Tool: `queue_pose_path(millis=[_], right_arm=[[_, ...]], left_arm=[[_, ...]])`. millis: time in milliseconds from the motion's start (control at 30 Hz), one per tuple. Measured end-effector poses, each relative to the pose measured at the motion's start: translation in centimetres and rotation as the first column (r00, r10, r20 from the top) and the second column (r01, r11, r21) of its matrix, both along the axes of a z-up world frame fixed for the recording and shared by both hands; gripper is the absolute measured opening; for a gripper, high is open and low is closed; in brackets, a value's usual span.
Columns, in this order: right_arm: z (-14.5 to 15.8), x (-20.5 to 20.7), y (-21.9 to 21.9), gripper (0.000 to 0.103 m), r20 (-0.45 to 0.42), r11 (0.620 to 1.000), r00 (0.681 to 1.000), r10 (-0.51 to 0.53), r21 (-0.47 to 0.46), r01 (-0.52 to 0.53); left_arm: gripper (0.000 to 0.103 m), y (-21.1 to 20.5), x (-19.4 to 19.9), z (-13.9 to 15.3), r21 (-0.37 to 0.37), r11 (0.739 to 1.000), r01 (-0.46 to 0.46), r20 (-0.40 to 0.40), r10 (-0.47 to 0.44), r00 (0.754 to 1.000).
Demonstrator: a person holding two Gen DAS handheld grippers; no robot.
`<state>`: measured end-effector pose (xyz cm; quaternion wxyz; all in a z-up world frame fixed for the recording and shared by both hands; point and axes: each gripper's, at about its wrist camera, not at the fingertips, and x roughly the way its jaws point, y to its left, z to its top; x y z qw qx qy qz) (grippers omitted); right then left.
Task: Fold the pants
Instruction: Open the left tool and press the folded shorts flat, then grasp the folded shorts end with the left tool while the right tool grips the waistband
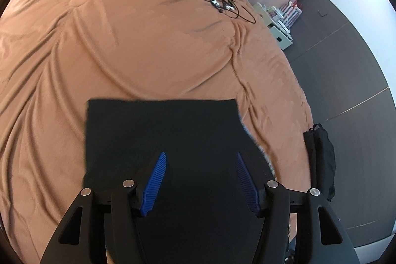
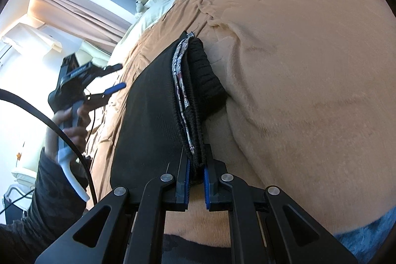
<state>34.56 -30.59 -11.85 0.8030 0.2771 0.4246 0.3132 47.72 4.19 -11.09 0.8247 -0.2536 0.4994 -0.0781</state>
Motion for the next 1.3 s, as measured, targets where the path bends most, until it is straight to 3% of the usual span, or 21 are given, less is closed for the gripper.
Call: queue_pose_path(millis=[333, 500, 633, 667, 1167, 1300], right_arm=[[1.2, -0.7, 0.4, 0.006, 0.012, 0.999, 1.000, -0.005, -0.048, 0.005], [2.1, -0.6, 0.3, 0.013, 0.014, 0.996, 1.000, -0.004, -0.086, 0.005], [3.2, 0.1, -0.2, 0.050, 0.032, 0.994, 0.999, -0.033, -0.099, 0.036], [3.5, 0.3, -0.2, 0.053, 0.038, 0.994, 0.999, -0.035, -0.099, 0.038], [6.0, 7.1, 5.5, 0.053, 0.117, 0.964, 0.982, 0.149, -0.240, -0.117], [6.0, 9.2, 6.9, 0.064, 0.119, 0.945, 0.975, 0.188, -0.291, -0.147]], left_arm=[[0.060, 2.4, -5.5, -1.4, -0.027, 0.998, -0.051, -0.028, 0.051, 0.998], [0.060, 3.2, -7.8, -2.4, -0.058, 0.995, -0.078, -0.044, 0.075, 0.996], [0.060, 3.8, -9.6, -3.2, -0.091, 0.990, -0.103, -0.051, 0.099, 0.994], [0.060, 3.9, -9.9, -3.4, -0.100, 0.989, -0.108, -0.054, 0.103, 0.993], [0.060, 4.4, -14.0, -5.8, -0.205, 0.966, -0.159, -0.086, 0.144, 0.986], [0.059, 4.2, -14.7, -6.5, -0.240, 0.957, -0.166, -0.095, 0.147, 0.985]])
